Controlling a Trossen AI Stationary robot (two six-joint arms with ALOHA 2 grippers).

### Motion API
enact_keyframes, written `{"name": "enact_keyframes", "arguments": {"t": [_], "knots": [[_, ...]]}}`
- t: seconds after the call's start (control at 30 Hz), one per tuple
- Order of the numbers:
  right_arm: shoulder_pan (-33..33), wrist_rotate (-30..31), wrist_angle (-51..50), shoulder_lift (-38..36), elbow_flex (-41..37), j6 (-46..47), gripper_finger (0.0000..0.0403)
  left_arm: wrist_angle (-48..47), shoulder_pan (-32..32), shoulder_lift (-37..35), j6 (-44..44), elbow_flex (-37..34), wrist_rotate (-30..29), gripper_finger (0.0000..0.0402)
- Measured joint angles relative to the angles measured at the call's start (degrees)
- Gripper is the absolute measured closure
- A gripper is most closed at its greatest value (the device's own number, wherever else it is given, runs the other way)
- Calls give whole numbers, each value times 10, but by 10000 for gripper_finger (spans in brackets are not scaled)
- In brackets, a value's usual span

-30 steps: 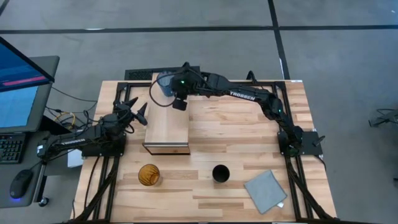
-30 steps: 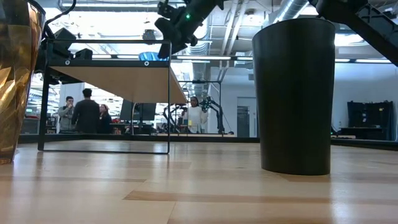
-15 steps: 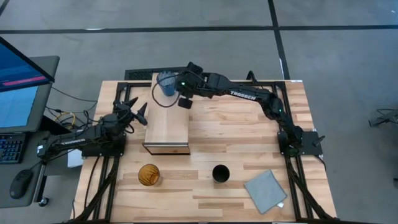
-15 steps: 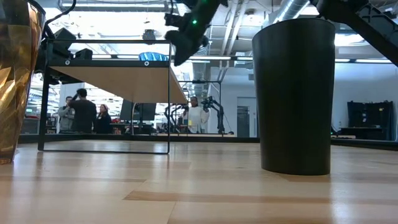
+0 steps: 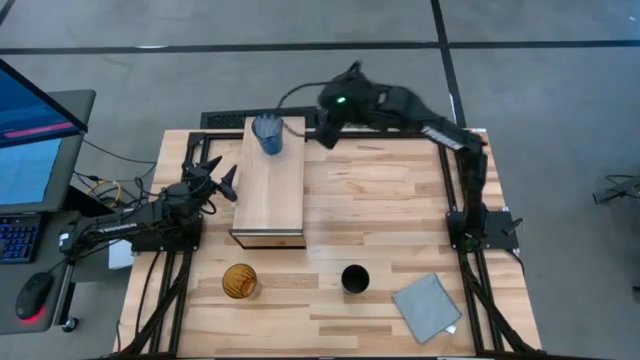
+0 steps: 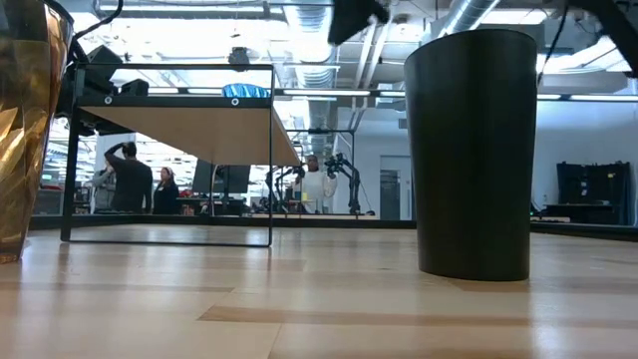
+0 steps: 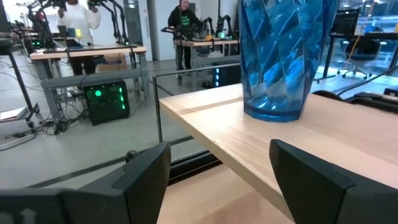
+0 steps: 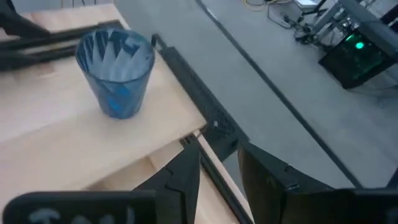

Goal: Stack small to large cups/mugs on shelf
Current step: Put the black cup on the shelf

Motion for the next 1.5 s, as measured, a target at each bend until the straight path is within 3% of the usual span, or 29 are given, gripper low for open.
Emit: {"name": "enact_keyframes", "arguments": {"t": [0.17, 0.5, 0.8, 1.0, 1.2, 1.37, 1.5], "knots": [[-2, 0, -35, -62, 0, 9, 271, 0, 0, 0, 1, 0, 0, 136], [9, 2, -175, -182, -20, 115, 271, 0, 0, 0, -2, 0, -1, 136], [138, 0, -248, -275, -129, 197, 271, 0, 0, 0, -2, 0, 0, 136], [259, 0, -217, -327, -255, 281, 271, 0, 0, 0, -3, 0, 0, 136], [368, -2, -107, -346, -386, 302, 271, 0, 0, 0, -3, 0, 0, 136], [422, -2, -13, -336, -471, 331, 271, 0, 0, 0, -3, 0, 0, 136], [445, -1, -7, -308, -504, 379, 271, 0, 0, 0, -3, 0, 1, 136]]}}
